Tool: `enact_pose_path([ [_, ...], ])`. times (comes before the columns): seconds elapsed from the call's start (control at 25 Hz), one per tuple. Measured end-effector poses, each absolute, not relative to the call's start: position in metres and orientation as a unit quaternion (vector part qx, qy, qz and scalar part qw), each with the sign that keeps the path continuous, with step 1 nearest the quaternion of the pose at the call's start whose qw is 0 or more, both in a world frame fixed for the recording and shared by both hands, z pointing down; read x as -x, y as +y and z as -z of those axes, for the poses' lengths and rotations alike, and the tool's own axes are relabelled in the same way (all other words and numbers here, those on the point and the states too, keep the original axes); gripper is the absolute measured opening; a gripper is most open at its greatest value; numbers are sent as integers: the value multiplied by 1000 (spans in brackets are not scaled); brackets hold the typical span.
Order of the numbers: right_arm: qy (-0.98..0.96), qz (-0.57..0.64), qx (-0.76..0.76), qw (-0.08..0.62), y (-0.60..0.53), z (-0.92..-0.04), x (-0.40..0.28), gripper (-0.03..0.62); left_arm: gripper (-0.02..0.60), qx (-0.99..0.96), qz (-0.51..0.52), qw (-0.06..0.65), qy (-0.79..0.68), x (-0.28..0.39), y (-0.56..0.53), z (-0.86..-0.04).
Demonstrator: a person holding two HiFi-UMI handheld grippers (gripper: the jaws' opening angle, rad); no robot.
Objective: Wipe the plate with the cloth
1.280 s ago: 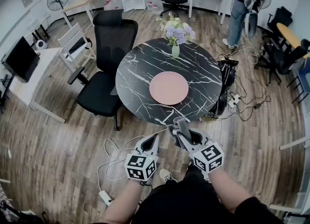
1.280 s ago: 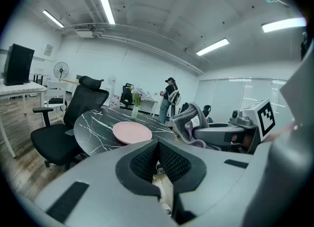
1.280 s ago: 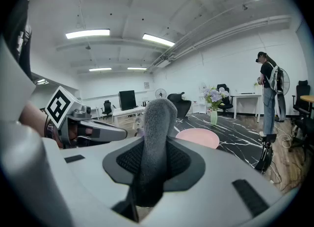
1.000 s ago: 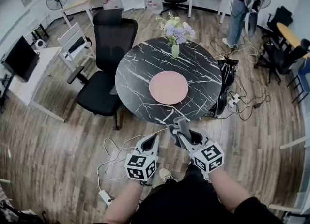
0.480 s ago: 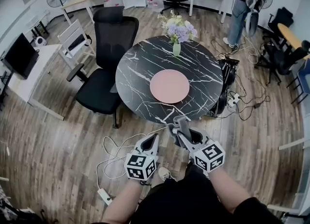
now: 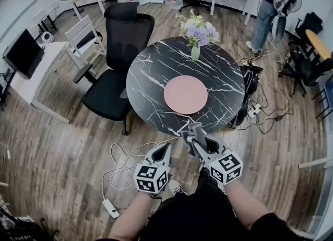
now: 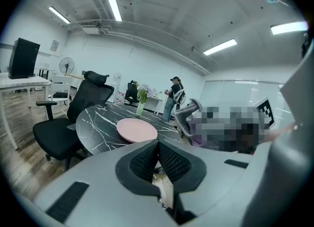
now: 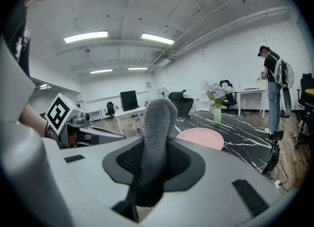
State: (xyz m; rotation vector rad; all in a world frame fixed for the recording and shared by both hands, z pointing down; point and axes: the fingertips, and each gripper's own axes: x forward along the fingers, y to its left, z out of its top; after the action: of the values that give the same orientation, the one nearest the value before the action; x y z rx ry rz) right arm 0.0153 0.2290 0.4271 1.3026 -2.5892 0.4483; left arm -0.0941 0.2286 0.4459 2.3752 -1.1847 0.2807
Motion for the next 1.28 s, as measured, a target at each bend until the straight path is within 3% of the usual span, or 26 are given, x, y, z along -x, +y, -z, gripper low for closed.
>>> enact_pose_path([
  [1.28,-925,-202,-279,158,-14,-497,-68,107,21,-725,-114,333,-593,55,32,-525],
])
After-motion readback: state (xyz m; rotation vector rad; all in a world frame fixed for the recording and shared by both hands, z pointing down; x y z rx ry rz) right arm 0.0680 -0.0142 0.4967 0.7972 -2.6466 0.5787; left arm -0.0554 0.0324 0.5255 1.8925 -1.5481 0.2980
